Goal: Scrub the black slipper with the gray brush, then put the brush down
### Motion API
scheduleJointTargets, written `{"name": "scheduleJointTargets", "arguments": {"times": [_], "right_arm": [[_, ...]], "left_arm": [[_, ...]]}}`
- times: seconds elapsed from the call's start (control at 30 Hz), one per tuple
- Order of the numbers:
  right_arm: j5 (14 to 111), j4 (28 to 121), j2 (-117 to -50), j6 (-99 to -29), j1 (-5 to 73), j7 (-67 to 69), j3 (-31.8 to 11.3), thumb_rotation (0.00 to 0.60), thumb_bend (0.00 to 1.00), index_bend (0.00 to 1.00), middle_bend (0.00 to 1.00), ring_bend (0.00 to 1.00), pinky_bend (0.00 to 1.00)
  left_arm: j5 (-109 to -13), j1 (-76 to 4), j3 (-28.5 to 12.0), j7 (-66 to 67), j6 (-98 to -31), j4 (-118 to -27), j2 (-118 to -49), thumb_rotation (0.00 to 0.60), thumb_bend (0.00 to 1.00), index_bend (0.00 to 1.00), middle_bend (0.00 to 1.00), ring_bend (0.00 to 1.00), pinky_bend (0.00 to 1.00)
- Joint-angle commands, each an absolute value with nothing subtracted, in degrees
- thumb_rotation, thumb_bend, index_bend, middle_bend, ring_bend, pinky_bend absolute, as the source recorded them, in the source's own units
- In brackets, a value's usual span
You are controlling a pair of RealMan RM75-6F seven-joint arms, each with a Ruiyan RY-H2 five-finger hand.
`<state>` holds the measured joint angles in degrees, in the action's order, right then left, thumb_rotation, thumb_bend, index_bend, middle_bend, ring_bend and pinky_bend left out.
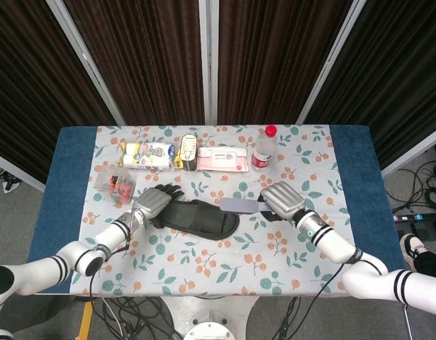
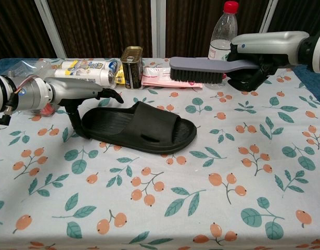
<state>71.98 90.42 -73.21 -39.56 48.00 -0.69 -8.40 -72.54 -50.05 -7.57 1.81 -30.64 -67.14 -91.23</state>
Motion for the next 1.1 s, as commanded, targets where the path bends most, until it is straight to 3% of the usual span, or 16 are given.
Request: {"name": "scheduleJointTargets", "arguments": {"times": [0.03, 0.13, 0.3, 0.7, 0.83, 1.1], "right_arm": [[71.8, 88.4, -75.6, -39.0, 48.7, -1.5, -7.9, 0.600, 0.62, 1.00, 0.97, 1.00, 1.00], [71.6, 86.0, -78.6, -38.2, 49.9, -2.7, -7.6, 0.600, 0.61, 1.00, 0.97, 1.00, 1.00], [70.8, 81.1, -84.3, -37.1, 52.1, -5.6, -7.5, 0.600, 0.61, 1.00, 0.97, 1.00, 1.00], [70.4, 69.7, -95.3, -39.1, 55.4, -13.8, -7.6, 0.600, 0.61, 1.00, 0.97, 1.00, 1.00], [71.7, 69.4, -95.3, -38.6, 55.8, -16.1, -6.0, 0.600, 0.61, 1.00, 0.97, 1.00, 1.00], [75.3, 75.9, -88.8, -37.3, 54.4, -15.7, -1.7, 0.600, 0.61, 1.00, 0.98, 1.00, 1.00]], "left_arm": [[-72.3, -50.1, -7.5, 1.5, -31.3, -66.4, -92.0, 0.600, 0.16, 0.24, 0.25, 0.14, 0.16], [-72.7, -49.9, -7.1, 1.5, -32.6, -65.5, -92.9, 0.600, 0.16, 0.30, 0.35, 0.22, 0.20], [-73.5, -49.7, -6.5, 0.5, -34.0, -64.7, -93.7, 0.600, 0.16, 0.36, 0.41, 0.27, 0.22], [-74.6, -49.9, -5.9, 0.9, -36.1, -64.8, -94.0, 0.600, 0.16, 0.37, 0.42, 0.27, 0.22], [-74.3, -49.9, -5.7, 1.0, -36.2, -64.8, -93.9, 0.600, 0.16, 0.37, 0.42, 0.27, 0.22], [-73.9, -50.1, -5.5, 1.2, -36.0, -64.6, -93.8, 0.600, 0.16, 0.37, 0.42, 0.27, 0.22]]}}
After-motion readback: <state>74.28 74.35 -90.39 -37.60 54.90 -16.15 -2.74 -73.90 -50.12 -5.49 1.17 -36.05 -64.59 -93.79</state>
